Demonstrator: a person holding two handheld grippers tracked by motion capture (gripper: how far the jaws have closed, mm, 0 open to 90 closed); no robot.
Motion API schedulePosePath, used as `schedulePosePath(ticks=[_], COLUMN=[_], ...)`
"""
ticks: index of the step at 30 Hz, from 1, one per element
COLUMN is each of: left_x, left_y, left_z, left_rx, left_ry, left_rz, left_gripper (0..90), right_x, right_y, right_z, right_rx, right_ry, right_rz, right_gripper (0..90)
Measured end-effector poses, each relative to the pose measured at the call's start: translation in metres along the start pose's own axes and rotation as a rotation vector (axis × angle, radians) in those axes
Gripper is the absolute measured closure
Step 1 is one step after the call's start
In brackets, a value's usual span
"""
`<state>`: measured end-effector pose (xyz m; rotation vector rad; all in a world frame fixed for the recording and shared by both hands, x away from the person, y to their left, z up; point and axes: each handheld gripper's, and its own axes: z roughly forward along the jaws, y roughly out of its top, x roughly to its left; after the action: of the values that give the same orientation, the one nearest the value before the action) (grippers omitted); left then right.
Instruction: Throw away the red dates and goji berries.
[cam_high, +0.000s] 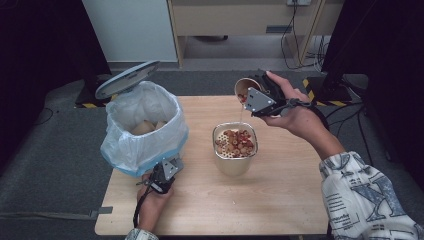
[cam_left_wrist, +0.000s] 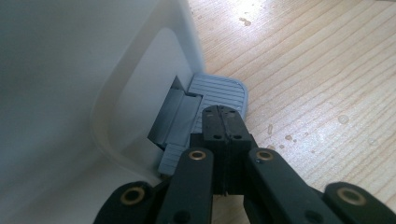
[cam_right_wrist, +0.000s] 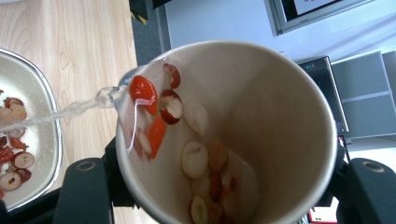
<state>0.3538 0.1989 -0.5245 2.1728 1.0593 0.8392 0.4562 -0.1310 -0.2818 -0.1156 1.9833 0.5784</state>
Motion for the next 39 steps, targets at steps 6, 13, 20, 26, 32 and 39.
schedulePosePath(ticks=[6,13,20,26,32,39], left_x=[0.0,0.0,0.0,0.0,0.0,0.0], left_y=[0.0,0.0,0.0,0.0,0.0,0.0], left_z=[0.0,0.0,0.0,0.0,0.0,0.0], left_rx=[0.0,0.001,0.001,0.001,0.0,0.0], left_ry=[-0.001,-0.001,0.0,0.001,0.0,0.0], left_rz=[-0.001,0.0,0.0,-0.001,-0.001,-0.002], left_gripper=[89.4,89.4,89.4,89.4,89.4,89.4], right_x=[-0.001,-0.001,-0.001,-0.003,-0.003,-0.002], right_y=[0.002,0.002,0.003,0.006,0.011,0.011], right_z=[-0.002,-0.001,-0.002,-0.004,-0.005,-0.005], right_rx=[0.006,0.013,0.011,0.011,0.034,0.041], right_ry=[-0.011,-0.016,-0.018,-0.026,-0.046,-0.055], right_rz=[-0.019,-0.034,-0.04,-0.053,-0.123,-0.149], right_gripper=[31.9,31.9,31.9,32.0,32.1,32.1])
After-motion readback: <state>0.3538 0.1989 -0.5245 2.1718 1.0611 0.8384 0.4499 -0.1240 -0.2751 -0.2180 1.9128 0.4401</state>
